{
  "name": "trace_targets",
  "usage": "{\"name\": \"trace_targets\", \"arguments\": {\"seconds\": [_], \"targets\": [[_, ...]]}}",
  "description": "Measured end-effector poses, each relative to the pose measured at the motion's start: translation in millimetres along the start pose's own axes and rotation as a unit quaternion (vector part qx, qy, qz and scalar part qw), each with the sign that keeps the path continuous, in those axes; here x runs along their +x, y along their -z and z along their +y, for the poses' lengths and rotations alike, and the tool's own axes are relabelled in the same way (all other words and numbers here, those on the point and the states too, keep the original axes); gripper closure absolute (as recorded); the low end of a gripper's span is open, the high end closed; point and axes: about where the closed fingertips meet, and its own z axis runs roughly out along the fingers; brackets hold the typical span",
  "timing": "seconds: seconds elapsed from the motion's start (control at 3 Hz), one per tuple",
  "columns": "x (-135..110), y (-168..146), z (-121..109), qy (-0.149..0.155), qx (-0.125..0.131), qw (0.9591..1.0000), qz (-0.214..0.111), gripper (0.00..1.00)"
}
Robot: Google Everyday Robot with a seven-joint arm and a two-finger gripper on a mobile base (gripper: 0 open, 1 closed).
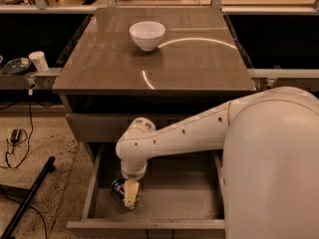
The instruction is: Pick pepsi can from middle drawer and place on counter
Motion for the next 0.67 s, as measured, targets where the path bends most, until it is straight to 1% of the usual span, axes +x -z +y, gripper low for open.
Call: {"name": "trace_targets", "arguments": {"seconds": [0.33, 0.67], "targets": [[0.0, 0.0, 0.0, 0.000, 0.000, 1.0000, 0.000, 0.00], [-1.9, -7.3, 2.1, 0.001, -0.009, 0.9999, -0.005, 0.00]]}}
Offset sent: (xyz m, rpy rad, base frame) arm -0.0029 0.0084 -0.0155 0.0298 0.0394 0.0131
